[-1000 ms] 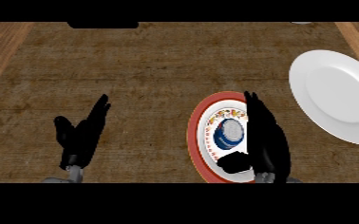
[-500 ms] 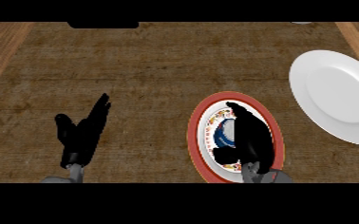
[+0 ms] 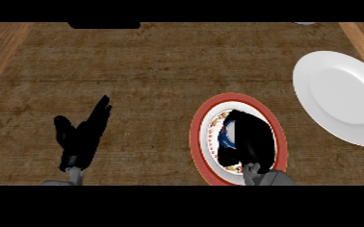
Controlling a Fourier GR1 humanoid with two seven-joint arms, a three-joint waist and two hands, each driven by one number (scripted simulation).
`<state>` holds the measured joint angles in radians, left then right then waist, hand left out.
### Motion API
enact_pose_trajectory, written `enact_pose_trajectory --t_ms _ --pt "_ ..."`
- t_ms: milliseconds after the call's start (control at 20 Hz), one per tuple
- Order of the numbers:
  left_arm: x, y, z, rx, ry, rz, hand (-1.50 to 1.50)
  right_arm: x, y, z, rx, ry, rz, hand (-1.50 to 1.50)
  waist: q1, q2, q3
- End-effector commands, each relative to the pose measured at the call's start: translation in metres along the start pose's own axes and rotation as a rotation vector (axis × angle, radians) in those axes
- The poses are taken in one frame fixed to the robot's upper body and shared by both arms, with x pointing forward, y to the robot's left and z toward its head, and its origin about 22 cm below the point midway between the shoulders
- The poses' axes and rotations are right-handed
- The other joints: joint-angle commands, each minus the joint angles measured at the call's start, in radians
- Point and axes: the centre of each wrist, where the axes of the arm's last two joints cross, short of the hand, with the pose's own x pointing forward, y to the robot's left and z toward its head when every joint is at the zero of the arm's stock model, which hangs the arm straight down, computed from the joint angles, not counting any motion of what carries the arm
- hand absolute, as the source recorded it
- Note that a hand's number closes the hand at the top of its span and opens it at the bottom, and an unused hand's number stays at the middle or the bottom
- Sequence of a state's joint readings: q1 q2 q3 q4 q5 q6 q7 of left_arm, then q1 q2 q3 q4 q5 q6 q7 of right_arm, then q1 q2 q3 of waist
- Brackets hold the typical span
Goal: Pick the can from the plate and place it in the plate
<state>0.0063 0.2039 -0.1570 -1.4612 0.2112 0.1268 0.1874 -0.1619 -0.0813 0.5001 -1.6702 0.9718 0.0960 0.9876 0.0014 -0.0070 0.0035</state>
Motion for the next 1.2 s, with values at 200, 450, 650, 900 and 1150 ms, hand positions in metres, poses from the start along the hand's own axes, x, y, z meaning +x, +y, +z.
enact_pose_trajectory --t_ms 200,450,650,900,1150 --pt "-0.006 0.002 0.001 0.011 0.059 0.013 0.0 -0.043 0.006 0.058 0.048 -0.365 0.099 1.5 -0.022 0.0 -0.003" --pt "-0.011 0.01 0.01 0.03 0.06 0.006 0.0 -0.067 -0.007 0.097 -0.098 -0.658 -0.032 1.5 -0.03 -0.004 -0.001" --pt "-0.014 0.004 0.01 0.034 0.06 0.009 0.0 -0.086 -0.039 0.112 -0.313 -0.701 -0.119 1.5 -0.035 -0.001 -0.002" --pt "-0.016 0.005 0.008 0.028 0.063 0.012 0.0 -0.104 -0.056 0.121 -0.417 -0.593 -0.34 1.5 -0.023 0.004 -0.002" --pt "-0.015 0.002 0.005 0.022 0.056 0.002 0.0 -0.132 -0.06 0.107 -0.483 -0.471 -0.467 1.5 -0.019 0.005 -0.001"
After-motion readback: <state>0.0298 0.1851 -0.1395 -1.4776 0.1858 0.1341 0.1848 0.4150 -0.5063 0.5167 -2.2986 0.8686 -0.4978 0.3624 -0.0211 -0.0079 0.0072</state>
